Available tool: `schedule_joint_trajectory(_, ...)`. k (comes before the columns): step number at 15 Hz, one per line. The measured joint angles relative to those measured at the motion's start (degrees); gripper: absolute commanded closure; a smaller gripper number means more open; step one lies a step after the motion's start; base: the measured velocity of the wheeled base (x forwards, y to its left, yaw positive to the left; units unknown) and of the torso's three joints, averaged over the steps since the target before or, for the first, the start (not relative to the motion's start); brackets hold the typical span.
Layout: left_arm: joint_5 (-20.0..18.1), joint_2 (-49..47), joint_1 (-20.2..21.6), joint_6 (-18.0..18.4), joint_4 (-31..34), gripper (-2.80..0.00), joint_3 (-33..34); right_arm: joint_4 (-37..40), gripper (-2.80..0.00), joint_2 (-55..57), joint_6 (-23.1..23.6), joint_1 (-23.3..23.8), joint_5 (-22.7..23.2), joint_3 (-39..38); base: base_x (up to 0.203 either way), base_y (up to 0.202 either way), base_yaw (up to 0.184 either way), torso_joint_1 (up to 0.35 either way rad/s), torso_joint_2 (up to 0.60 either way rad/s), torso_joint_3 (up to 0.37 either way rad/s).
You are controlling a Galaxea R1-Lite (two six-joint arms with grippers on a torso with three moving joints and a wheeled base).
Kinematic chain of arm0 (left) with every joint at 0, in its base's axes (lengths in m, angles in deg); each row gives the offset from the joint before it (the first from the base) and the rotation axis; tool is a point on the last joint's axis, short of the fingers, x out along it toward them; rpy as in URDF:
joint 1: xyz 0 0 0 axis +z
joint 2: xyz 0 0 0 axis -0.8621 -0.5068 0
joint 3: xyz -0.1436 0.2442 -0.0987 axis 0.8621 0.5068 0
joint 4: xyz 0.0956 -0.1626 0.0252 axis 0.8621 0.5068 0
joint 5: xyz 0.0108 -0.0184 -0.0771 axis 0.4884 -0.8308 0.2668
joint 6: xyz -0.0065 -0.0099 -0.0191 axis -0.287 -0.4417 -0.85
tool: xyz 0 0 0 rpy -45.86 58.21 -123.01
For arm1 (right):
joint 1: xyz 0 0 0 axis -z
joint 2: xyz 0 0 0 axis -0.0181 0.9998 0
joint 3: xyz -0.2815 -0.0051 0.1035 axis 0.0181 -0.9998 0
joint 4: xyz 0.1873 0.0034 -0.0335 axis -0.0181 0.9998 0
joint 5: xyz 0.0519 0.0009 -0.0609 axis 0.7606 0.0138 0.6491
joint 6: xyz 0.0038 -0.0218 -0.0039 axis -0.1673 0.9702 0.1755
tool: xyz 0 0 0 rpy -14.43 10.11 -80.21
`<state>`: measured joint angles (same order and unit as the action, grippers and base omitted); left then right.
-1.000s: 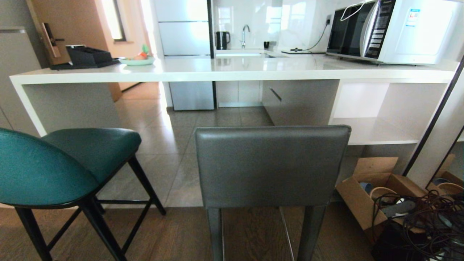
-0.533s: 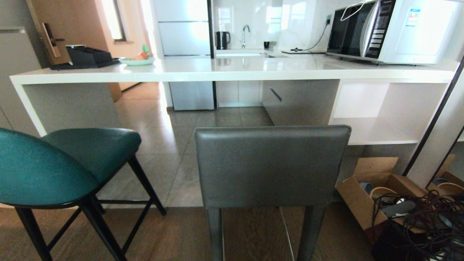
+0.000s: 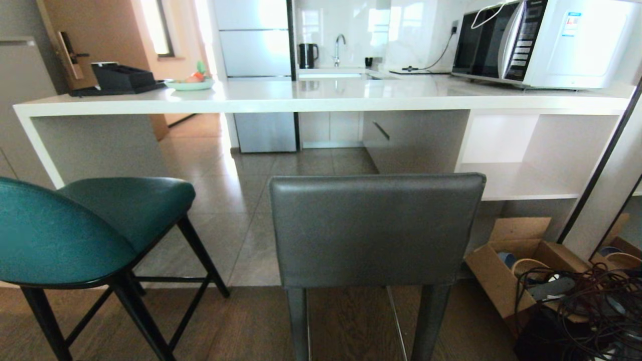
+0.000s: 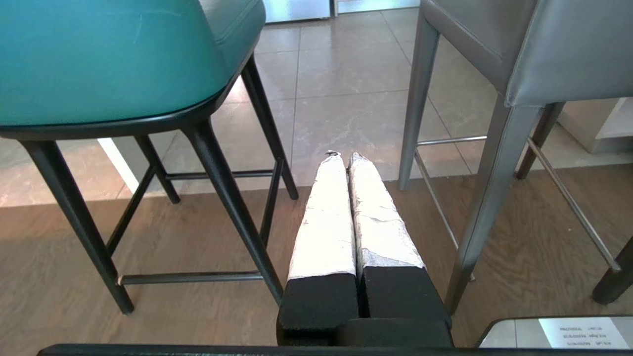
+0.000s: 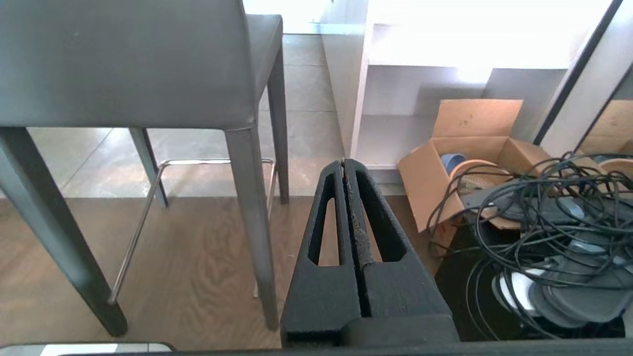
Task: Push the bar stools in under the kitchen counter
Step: Push the blue chair back under the dining table
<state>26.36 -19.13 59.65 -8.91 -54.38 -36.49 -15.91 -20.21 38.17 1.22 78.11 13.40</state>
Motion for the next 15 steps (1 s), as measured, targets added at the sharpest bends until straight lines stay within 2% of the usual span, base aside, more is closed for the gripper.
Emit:
schedule_joint_trajectory(3,0.0,0.0,0.0,-0.3,0.0,0.00,0.0,0.0,0.00,0.0,-0.8,0.0,-0.5,0.0,0.000,0.000,0.000,0.000,0.00,0.000)
schedule_joint_trajectory(6,0.4,0.0,-0.1,-1.0,0.1,0.00,0.0,-0.1,0.00,0.0,-4.4,0.0,-1.5,-0.1,0.000,0.000,0.000,0.000,0.00,0.000)
schedule_joint_trajectory(15,0.5,0.0,-0.1,-1.2,0.2,0.00,0.1,-0.1,0.00,0.0,-4.7,0.0,-1.5,-0.1,0.000,0.000,0.000,0.000,0.00,0.000)
